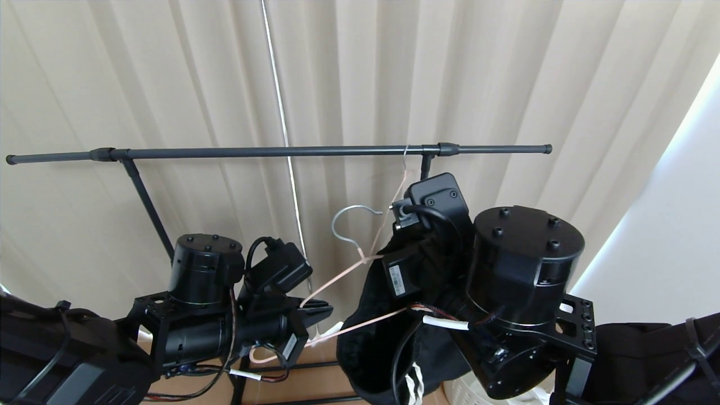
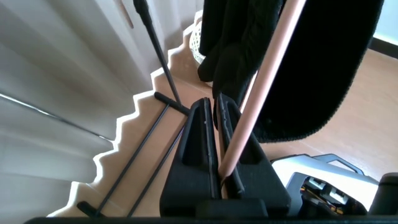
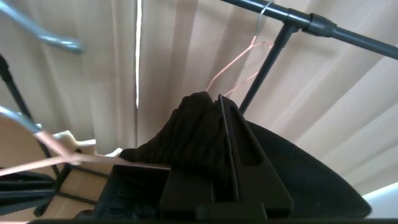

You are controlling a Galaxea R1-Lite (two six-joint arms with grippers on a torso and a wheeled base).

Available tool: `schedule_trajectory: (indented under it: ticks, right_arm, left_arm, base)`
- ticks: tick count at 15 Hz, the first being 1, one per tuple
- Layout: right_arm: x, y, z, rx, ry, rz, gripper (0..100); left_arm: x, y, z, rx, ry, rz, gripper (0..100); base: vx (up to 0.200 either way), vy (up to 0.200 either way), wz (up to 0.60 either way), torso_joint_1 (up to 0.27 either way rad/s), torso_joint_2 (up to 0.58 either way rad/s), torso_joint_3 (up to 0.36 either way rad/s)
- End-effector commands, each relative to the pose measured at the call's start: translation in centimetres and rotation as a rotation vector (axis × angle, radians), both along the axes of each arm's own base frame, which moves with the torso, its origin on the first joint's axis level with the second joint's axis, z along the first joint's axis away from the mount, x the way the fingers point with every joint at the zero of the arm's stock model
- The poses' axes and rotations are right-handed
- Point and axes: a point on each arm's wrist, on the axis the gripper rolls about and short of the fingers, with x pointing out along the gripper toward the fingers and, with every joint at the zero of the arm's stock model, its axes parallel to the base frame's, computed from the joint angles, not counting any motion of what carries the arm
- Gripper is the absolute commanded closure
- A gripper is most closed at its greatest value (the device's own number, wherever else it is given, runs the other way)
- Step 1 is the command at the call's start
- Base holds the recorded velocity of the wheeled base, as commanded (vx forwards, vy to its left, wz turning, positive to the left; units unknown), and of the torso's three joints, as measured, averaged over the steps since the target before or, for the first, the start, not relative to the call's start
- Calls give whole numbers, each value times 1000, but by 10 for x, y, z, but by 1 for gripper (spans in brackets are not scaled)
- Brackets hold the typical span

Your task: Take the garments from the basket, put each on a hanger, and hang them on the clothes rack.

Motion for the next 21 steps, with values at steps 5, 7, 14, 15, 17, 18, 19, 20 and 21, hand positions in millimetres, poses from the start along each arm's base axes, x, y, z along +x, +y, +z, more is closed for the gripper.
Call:
schedule_trajectory:
  ticks: [5,7,14,15,17,18,19,20,21]
  right_arm:
    - [-15,13,7,74,0,55,100]
    - [-15,13,7,80,-3,54,100]
    - [11,-13,22,98,-61,-49,0]
    - [12,-13,20,94,-59,-50,0]
    - [16,-14,21,98,-62,-60,0]
    - [21,-14,22,104,-66,-72,0]
    - [23,-12,20,101,-64,-72,0]
    - [23,-12,20,101,-64,-72,0]
    - [25,-8,16,94,-58,-74,0]
  left_arm:
    - [4,-6,-7,10,18,-10,100]
    - [5,-6,-6,7,11,-10,100]
    - [1,-2,1,-21,-4,4,100]
    - [2,-2,2,-26,-7,5,100]
    - [1,-3,2,-34,4,7,100]
    - [0,-3,1,-35,7,7,100]
    - [1,-4,2,-38,3,7,100]
    - [1,-4,2,-38,3,7,100]
    - [2,-5,3,-39,1,5,100]
  base:
    - [0,0,0,0,0,0]
    - [0,0,0,0,0,0]
    - [0,0,0,0,0,0]
    - [0,0,0,0,0,0]
    - [0,0,0,0,0,0]
    - [0,0,0,0,0,0]
    - [0,0,0,0,0,0]
    - [0,0,0,0,0,0]
    - [0,0,0,0,0,0]
